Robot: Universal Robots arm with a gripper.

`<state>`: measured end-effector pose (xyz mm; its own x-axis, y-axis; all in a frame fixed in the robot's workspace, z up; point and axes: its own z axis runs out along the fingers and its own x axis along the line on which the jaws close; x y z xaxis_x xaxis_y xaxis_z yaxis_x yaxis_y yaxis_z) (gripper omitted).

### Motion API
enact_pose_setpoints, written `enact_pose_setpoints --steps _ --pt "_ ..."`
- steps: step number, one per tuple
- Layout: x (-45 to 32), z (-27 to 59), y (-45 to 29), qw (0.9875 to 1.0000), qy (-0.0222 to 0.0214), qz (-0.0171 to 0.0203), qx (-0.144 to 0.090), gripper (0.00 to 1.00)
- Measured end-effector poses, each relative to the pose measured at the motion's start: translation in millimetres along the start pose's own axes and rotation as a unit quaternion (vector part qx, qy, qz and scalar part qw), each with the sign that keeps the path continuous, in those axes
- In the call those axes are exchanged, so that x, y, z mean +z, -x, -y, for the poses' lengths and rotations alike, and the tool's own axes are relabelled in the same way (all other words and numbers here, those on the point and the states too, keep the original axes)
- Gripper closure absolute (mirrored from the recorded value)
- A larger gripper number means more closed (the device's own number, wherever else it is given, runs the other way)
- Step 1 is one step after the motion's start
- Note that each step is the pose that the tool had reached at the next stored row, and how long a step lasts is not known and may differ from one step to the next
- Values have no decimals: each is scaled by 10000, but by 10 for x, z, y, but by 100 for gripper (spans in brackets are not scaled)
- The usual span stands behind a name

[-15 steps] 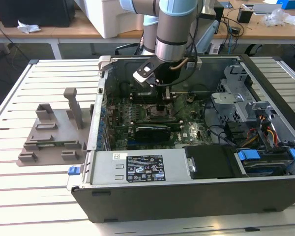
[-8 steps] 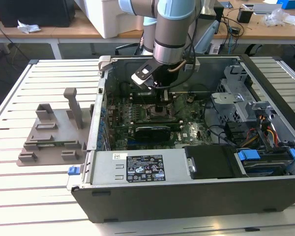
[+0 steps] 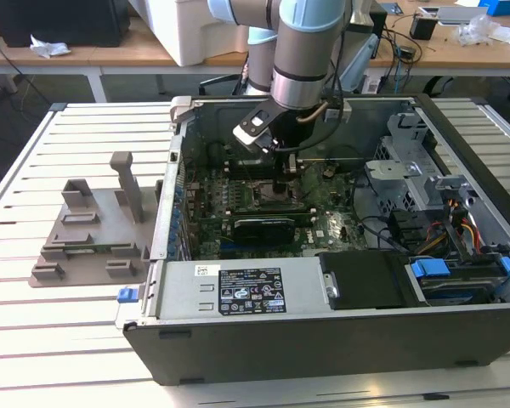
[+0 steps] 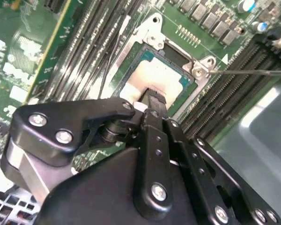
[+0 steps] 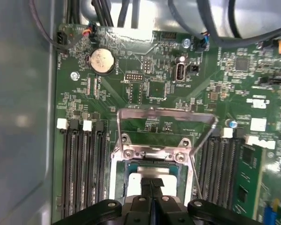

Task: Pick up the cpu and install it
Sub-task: 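Place the cpu into insertion slot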

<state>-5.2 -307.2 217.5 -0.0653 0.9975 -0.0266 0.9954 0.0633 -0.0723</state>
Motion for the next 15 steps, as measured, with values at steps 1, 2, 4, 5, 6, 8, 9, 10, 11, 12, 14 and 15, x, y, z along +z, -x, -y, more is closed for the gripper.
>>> enact_pose_setpoints --steps 1,2,4,5,6,8,9,10,11,12,14,15 --pt "-48 3 0 10000 -1 5 0 89" --pt "-117 8 1 10000 -1 10 0 89" --pt "-272 20 4 10000 -2 24 2 89" --pt "-346 25 4 10000 -2 27 2 89" --pt "-426 31 7 10000 -3 34 2 89" --pt "-560 41 10 10000 -2 34 2 89" --pt "-595 43 11 10000 -2 34 2 89" --pt "-601 43 11 10000 -2 33 2 89" --pt "-602 43 11 10000 -2 33 2 89" --pt "-603 44 11 10000 -2 34 2 89" --pt "-603 43 11 10000 -2 34 2 89" --pt "-604 44 11 10000 -2 34 2 89"
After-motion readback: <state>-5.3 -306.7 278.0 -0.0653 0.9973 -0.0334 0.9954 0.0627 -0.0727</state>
